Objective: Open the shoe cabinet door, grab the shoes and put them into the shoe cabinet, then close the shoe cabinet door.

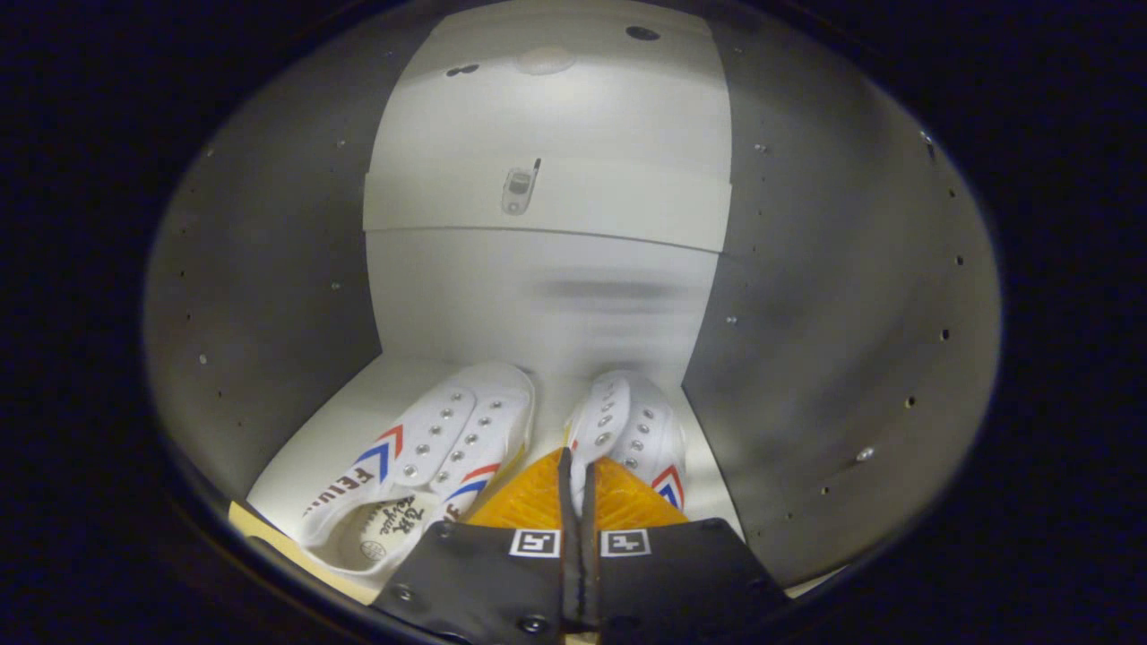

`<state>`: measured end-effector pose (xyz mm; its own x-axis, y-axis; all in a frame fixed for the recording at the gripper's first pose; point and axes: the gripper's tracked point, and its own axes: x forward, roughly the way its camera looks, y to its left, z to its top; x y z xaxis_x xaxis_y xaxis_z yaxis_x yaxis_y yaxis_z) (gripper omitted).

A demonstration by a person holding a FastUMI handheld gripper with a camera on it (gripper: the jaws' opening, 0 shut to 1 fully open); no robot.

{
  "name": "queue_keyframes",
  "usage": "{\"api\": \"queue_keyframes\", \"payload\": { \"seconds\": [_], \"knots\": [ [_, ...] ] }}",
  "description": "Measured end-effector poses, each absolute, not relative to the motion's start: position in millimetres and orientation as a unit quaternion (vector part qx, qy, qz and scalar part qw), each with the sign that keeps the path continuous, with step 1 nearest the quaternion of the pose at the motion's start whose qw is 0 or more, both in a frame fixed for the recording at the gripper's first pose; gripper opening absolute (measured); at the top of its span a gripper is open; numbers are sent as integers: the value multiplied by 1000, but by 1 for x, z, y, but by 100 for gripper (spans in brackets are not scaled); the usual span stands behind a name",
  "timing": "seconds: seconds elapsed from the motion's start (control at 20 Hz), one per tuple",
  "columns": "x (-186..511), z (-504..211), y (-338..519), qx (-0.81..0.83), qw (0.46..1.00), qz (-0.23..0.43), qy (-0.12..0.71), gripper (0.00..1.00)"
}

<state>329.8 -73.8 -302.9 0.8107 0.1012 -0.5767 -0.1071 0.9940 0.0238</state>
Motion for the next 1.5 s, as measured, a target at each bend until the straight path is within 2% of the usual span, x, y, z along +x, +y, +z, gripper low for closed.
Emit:
{"api": "queue_keyframes", "payload": {
  "seconds": [0.35, 0.55, 0.8, 1.05, 1.15, 1.5],
  "knots": [
    [328, -308, -73, 1, 948, 45, 315, 3],
    [328, -307, -80, -6, 950, 25, 310, 13],
    [327, -306, -74, -7, 951, 31, 308, 42],
    [324, -298, -83, 12, 954, 16, 300, 54],
    [324, -294, -83, 24, 954, 14, 298, 68],
    [297, -244, -83, 44, 965, 17, 258, 68]
  ]
}}
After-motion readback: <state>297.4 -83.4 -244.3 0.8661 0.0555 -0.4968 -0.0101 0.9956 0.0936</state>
